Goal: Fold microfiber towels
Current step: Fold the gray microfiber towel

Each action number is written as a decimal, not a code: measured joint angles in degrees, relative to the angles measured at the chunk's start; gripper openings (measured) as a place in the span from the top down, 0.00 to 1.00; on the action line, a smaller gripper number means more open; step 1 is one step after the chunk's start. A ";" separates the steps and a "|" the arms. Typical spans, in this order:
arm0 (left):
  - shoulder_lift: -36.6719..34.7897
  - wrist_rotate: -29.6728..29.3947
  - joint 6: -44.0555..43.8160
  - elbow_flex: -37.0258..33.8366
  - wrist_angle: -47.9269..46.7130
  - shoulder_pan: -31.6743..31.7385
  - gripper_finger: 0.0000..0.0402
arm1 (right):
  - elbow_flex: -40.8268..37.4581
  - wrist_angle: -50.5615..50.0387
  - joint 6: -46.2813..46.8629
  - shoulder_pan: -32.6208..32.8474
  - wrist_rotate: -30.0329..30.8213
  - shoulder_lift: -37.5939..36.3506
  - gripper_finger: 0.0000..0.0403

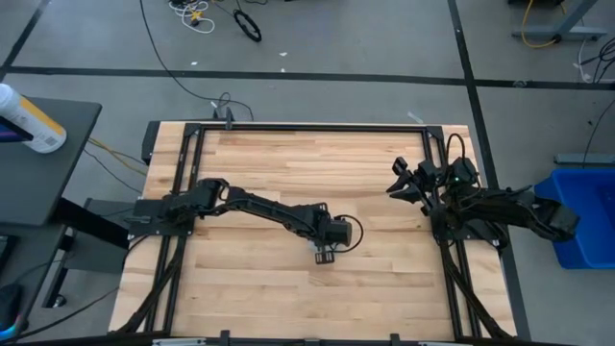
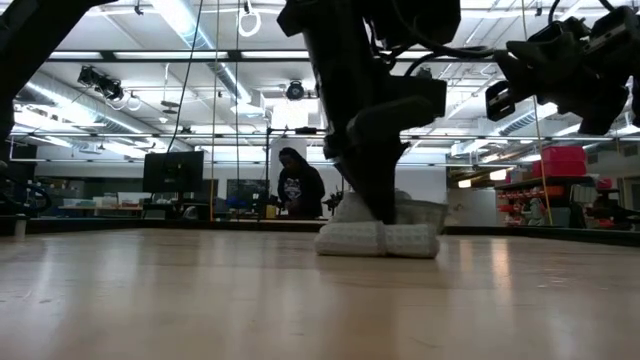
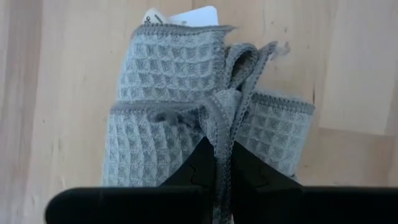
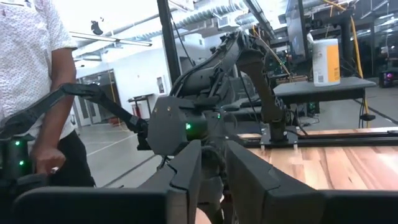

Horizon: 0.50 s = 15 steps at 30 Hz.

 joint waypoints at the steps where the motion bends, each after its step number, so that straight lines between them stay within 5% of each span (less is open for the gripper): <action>1: 0.00 -0.08 -0.07 0.00 -0.48 -0.09 0.95 | 0.00 0.04 0.00 0.00 0.00 -0.02 0.79; 15: -7.05 -4.49 -3.56 -0.02 -8.21 -1.40 0.95 | 0.00 0.00 0.02 0.00 0.10 -0.02 0.59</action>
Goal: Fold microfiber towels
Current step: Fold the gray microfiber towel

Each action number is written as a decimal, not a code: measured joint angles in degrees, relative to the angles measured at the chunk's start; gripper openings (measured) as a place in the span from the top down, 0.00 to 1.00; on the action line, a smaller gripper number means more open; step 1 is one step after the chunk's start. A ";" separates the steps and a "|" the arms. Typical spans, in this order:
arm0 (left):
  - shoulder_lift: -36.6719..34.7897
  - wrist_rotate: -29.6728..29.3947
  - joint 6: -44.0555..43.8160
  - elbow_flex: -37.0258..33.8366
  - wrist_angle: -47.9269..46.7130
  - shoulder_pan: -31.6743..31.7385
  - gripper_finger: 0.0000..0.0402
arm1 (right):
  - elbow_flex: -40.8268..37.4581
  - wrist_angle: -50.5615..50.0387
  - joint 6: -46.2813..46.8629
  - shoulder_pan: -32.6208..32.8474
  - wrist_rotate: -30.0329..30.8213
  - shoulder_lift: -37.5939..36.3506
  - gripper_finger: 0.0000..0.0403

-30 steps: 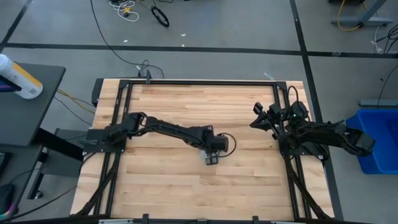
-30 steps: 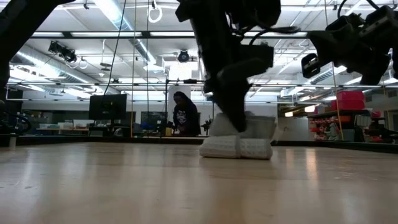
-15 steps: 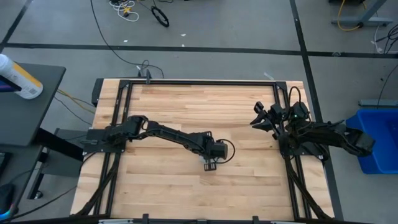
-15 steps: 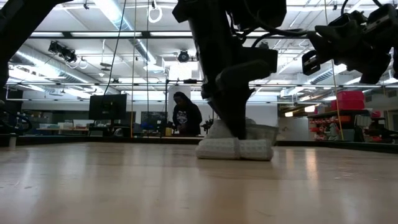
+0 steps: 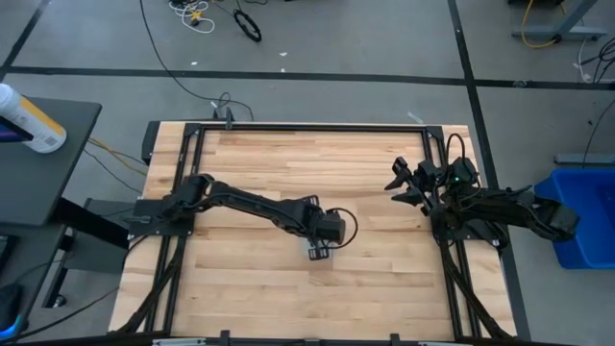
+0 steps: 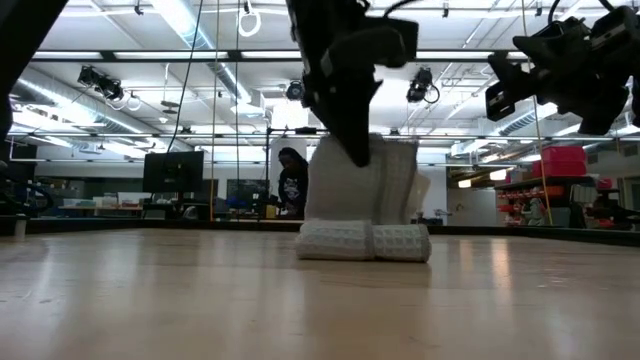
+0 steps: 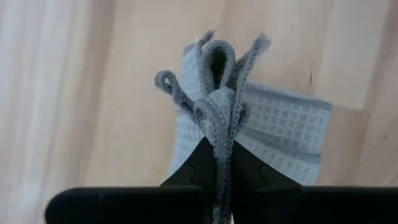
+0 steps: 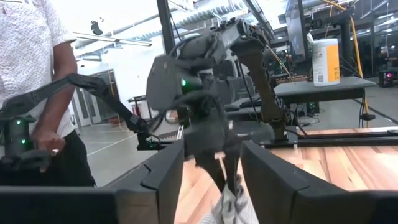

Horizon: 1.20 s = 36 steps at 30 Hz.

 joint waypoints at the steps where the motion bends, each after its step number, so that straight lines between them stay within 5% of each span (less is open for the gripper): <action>1: -0.53 -0.47 -0.12 0.00 -0.43 -0.15 0.95 | 0.00 -0.01 0.00 0.00 0.01 0.01 0.58; 36: -1.78 0.01 -3.51 3.02 -3.85 -4.88 0.95 | 0.02 0.98 0.00 0.01 -0.01 0.00 0.14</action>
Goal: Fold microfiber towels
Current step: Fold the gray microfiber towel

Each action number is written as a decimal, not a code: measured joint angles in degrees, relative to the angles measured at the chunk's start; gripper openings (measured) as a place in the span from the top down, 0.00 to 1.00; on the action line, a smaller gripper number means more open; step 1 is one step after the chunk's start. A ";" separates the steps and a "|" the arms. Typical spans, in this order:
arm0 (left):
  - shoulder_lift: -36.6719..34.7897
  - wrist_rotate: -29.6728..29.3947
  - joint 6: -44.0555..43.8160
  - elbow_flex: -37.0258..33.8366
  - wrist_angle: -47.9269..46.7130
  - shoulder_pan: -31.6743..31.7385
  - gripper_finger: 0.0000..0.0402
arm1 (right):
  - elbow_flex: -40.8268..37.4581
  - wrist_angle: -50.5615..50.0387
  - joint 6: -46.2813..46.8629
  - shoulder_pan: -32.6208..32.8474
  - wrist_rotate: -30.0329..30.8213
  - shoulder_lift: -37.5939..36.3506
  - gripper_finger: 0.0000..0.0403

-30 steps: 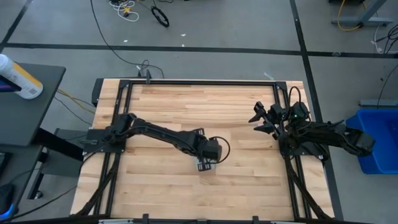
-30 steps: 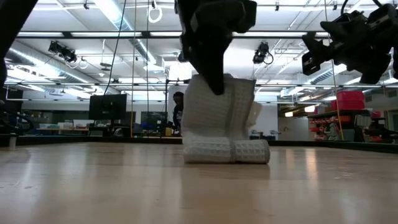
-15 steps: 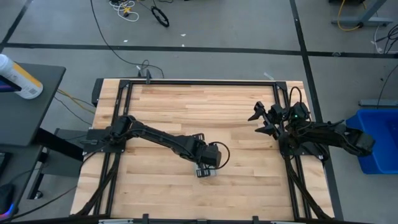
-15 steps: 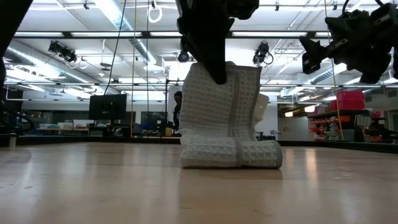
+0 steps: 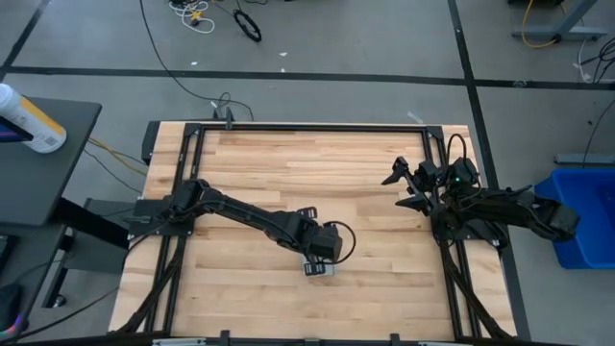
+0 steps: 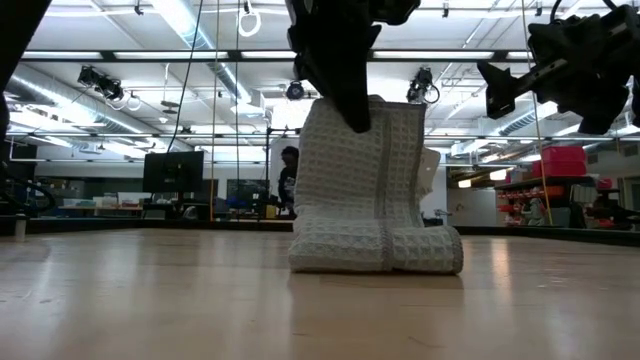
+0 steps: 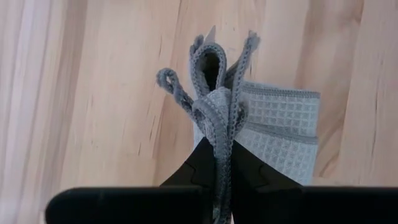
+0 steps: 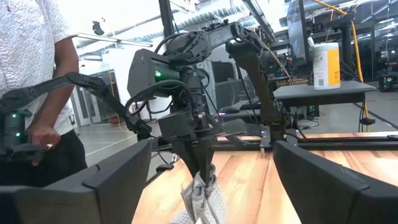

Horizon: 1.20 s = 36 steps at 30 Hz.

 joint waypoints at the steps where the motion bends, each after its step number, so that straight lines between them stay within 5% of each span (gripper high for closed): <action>1: 0.00 0.00 0.38 0.00 0.20 -0.02 0.95 | 0.00 0.00 0.01 0.01 -0.01 0.00 0.13; 8: 0.02 -0.02 1.89 -1.24 5.42 -1.69 0.95 | 0.00 0.00 0.01 0.01 -0.01 0.00 0.10; 25: 0.37 6.12 -13.40 -11.14 20.42 -7.94 0.95 | 0.02 0.26 0.00 0.00 -0.01 0.01 0.04; 30: 0.37 12.35 -23.80 -16.54 28.63 -8.55 0.95 | 0.02 0.26 0.01 0.00 -0.01 0.01 0.07; 36: 0.37 12.80 -33.76 -18.21 34.27 -8.04 0.95 | 0.02 0.28 0.00 0.01 -0.01 0.01 0.13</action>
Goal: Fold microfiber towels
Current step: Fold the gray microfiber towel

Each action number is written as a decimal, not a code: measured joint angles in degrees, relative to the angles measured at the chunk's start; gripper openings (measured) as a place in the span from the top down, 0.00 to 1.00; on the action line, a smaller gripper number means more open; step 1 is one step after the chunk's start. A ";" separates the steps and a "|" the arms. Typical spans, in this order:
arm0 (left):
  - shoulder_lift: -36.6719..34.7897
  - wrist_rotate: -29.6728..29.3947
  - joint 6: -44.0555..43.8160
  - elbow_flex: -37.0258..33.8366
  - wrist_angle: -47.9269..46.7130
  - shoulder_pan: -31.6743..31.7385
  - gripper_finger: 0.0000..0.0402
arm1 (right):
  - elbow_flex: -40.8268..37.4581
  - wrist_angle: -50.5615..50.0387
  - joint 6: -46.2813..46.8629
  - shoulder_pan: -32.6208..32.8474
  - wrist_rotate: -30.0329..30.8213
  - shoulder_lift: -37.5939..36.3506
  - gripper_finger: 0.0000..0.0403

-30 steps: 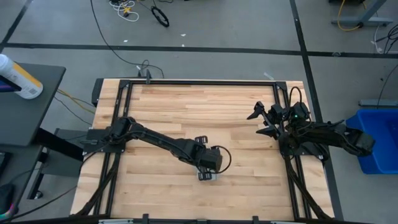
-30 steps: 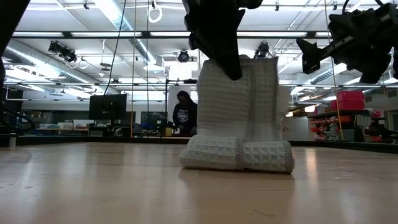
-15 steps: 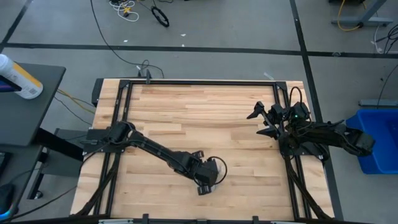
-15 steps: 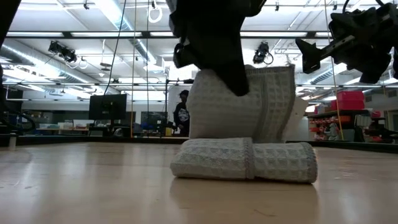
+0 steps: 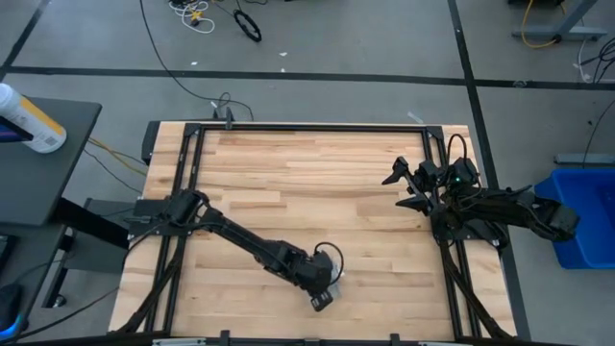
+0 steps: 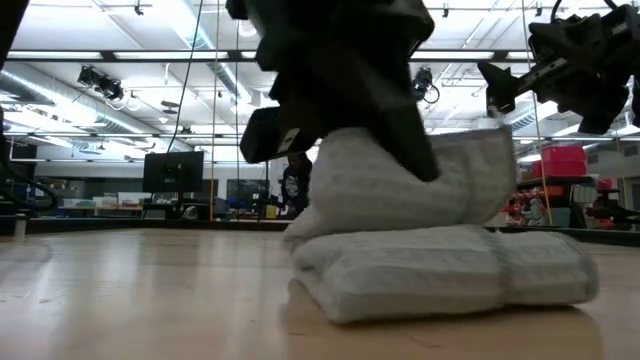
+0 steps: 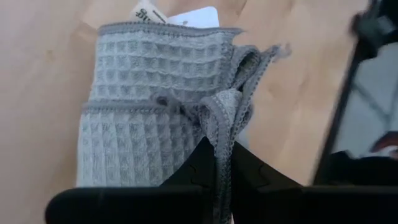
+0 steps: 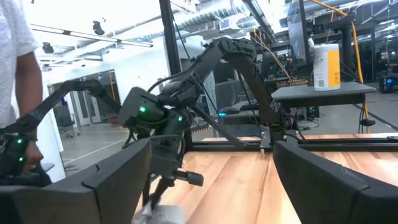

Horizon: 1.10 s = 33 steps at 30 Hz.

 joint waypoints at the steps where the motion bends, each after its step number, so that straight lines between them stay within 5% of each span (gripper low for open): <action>1: 0.00 0.42 -1.33 0.04 0.55 0.20 0.95 | 0.00 0.00 0.00 -0.02 0.02 0.01 0.14; 7: 4.80 10.59 -2.34 0.31 7.79 0.99 0.95 | 0.00 0.30 0.03 -0.01 -0.20 -0.03 0.20; 11: 6.24 11.27 -1.57 0.44 9.96 -0.09 0.95 | 0.00 1.48 0.01 0.02 -0.02 -0.01 0.26; 23: 6.40 13.11 -2.96 0.31 14.88 -0.56 0.56 | 0.00 2.19 0.00 0.00 -0.07 -0.06 0.43; 33: 6.08 12.50 -2.39 5.72 6.80 -0.73 0.51 | 0.00 2.16 0.00 0.00 0.02 -0.06 0.57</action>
